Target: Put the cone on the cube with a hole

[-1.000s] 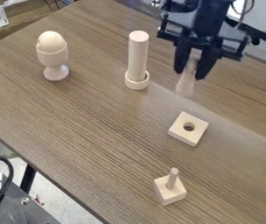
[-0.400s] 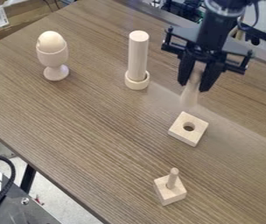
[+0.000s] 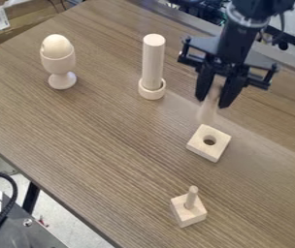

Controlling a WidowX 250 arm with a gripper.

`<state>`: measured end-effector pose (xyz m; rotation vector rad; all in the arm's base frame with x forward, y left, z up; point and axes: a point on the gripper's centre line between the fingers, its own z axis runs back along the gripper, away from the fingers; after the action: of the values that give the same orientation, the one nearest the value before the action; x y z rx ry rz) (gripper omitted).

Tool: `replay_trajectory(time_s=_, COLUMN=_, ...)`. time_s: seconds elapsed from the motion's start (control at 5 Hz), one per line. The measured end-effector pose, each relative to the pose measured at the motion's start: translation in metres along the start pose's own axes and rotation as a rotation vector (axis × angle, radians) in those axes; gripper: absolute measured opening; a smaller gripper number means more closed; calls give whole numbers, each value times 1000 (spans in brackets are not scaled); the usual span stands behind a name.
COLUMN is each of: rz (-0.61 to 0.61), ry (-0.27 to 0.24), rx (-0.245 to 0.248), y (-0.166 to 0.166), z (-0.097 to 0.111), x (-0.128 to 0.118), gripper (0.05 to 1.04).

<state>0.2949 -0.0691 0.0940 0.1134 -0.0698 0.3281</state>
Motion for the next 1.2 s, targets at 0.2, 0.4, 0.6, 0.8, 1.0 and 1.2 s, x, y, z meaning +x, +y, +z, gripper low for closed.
replay_trajectory(time_s=0.2, rz=-22, ry=7, rx=-11, y=-8, z=0, x=-6, gripper=334)
replay_trajectory(time_s=0.4, rz=-26, ry=9, rx=-16, y=-11, z=0, x=-9, gripper=334)
replay_trajectory(time_s=0.6, rz=-31, ry=16, rx=-12, y=-13, z=-5, x=-10, gripper=334)
replay_trajectory(time_s=0.8, rz=-37, ry=20, rx=-13, y=-15, z=-9, x=-10, gripper=334)
replay_trajectory(time_s=1.0, rz=-45, ry=26, rx=-11, y=-16, z=-14, x=-10, gripper=334)
replay_trajectory(time_s=1.2, rz=-39, ry=31, rx=-13, y=-14, z=-16, x=-9, gripper=334)
